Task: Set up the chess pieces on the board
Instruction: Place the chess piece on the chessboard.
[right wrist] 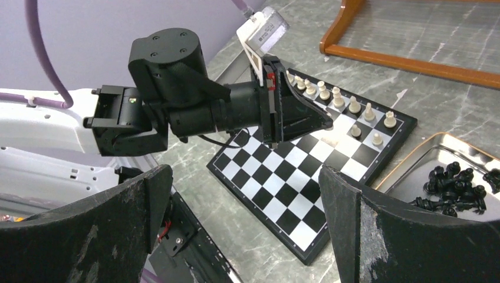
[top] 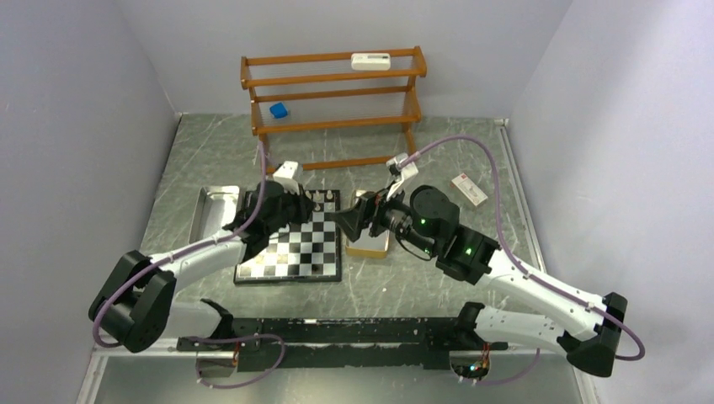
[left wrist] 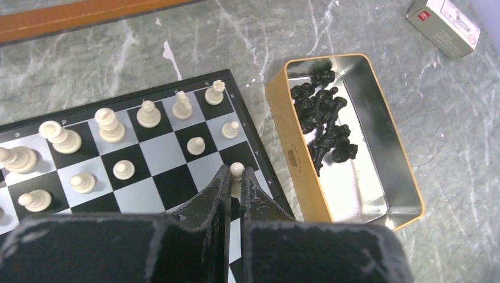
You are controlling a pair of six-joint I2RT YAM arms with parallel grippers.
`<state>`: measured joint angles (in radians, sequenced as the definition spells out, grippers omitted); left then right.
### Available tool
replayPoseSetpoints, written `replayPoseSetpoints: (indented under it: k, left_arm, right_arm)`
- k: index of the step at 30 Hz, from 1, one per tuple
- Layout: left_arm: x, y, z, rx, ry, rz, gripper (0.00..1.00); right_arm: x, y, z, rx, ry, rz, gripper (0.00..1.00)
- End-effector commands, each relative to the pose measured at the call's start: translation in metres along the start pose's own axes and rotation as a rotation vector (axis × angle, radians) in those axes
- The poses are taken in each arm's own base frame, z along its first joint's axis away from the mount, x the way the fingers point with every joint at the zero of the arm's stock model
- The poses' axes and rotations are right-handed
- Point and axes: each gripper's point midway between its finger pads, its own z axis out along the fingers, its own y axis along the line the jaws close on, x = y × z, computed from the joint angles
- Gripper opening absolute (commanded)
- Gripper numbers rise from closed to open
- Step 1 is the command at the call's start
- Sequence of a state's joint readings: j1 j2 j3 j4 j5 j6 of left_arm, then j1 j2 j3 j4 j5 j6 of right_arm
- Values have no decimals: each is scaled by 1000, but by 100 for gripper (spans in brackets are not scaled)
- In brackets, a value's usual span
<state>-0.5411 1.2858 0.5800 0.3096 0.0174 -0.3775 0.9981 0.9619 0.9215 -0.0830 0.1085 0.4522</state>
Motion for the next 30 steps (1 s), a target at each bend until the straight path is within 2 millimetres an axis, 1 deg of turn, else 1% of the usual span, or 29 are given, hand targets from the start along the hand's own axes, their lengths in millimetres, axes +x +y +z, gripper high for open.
replayPoseSetpoints:
  k: [1, 7, 10, 18, 22, 26, 30]
  left_arm:
    - [-17, -1, 6, -57, -127, 79, 5]
    - [-2, 13, 12, -116, -118, 84, 5]
    - [8, 26, 13, -169, -107, 79, 5]
    - [10, 43, 18, -248, -127, 113, 5]
    - [16, 41, 27, -233, -116, 96, 5]
    - [19, 40, 32, -222, -122, 77, 5]
    - [21, 40, 36, -228, -110, 73, 5]
  right_arm:
    - [-1, 3, -9, -11, -2, 7, 100]
    - [-2, 1, -14, -8, -13, 9, 100]
    - [-1, 2, -13, -9, 1, 8, 100]
    - [-3, 1, -14, -4, -6, 9, 100]
    - [0, 0, -14, -4, -6, 16, 100]
    - [5, 0, -13, -9, 8, 21, 100]
    - [4, -1, -14, -6, -5, 22, 100]
